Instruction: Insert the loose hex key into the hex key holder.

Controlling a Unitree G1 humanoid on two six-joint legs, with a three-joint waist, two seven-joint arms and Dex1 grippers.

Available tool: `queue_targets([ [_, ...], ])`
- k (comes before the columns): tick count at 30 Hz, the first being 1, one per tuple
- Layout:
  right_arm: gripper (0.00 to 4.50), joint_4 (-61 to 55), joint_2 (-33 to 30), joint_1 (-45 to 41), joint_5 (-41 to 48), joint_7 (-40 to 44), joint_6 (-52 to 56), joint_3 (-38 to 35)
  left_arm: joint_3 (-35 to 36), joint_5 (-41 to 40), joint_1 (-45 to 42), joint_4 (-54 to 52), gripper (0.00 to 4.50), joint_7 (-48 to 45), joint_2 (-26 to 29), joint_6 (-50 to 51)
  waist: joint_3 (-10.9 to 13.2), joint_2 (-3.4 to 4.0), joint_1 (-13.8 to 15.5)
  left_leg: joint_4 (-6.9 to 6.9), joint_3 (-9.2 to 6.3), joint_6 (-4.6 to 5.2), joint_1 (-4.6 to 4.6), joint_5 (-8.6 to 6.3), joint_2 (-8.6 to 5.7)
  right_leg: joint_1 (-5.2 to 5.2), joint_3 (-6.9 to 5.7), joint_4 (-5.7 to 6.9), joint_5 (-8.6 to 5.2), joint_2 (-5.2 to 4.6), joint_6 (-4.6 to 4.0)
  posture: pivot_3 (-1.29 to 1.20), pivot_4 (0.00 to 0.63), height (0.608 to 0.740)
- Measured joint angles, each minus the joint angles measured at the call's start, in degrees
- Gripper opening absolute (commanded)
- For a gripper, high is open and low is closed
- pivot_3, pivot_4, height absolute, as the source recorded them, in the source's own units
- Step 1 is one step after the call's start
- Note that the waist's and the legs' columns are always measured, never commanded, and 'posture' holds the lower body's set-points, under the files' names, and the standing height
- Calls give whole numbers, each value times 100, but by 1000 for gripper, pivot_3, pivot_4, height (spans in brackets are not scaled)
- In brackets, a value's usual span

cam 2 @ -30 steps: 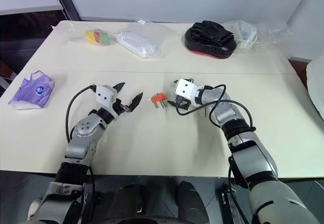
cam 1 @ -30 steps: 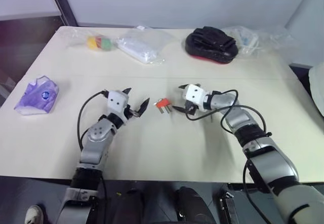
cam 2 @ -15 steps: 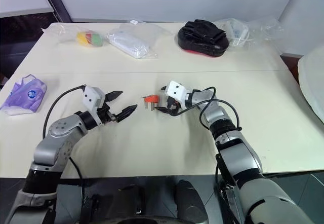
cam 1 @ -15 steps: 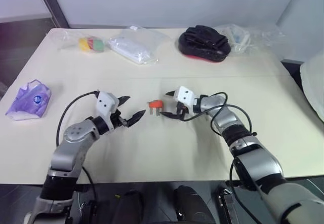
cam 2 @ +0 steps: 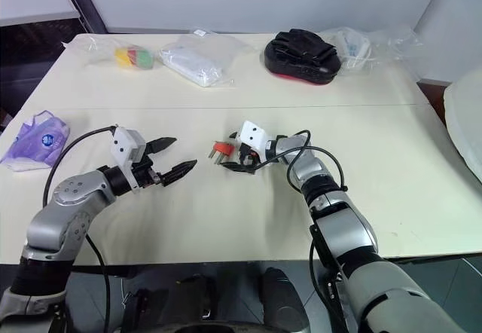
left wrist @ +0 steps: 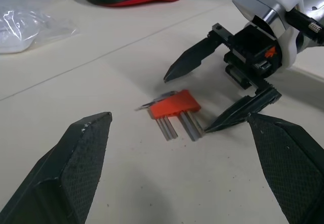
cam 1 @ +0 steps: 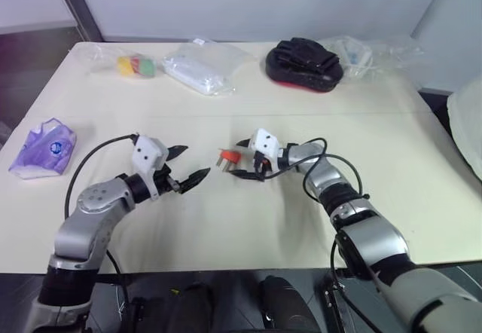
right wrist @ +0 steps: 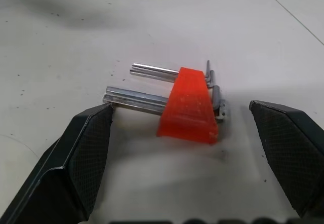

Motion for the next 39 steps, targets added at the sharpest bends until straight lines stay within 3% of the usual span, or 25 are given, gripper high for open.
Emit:
queue_targets([
  [21,4500,-155,317,155,306,-160,952,-436,-52,32,-225,64,4469,-202,12,0,-1,1,-26,-2,2,0,0,0,3,-5,2,4,0,5,0,0,150,740],
  [24,3778,-154,375,153,288,-213,954,-435,-52,39,-225,64,4500,-199,12,0,-1,2,-24,-2,2,0,1,0,3,-6,2,4,0,5,0,0,150,740],
  [25,3104,-154,392,150,267,-239,954,-436,-52,52,-224,64,4500,-198,13,-1,-1,1,-21,-2,2,0,0,0,3,-6,2,4,0,5,0,0,150,740],
  [30,953,-130,392,149,256,-286,953,-443,-52,88,-220,64,4500,-180,12,-3,-1,1,-16,-2,2,0,0,0,3,-6,2,4,0,4,0,0,150,740],
  [39,965,-712,217,517,67,-538,643,-300,-71,139,-267,142,4500,-225,-47,-16,-1,2,12,-1,2,0,-3,0,-2,-5,1,3,0,-2,0,0,150,740],
])
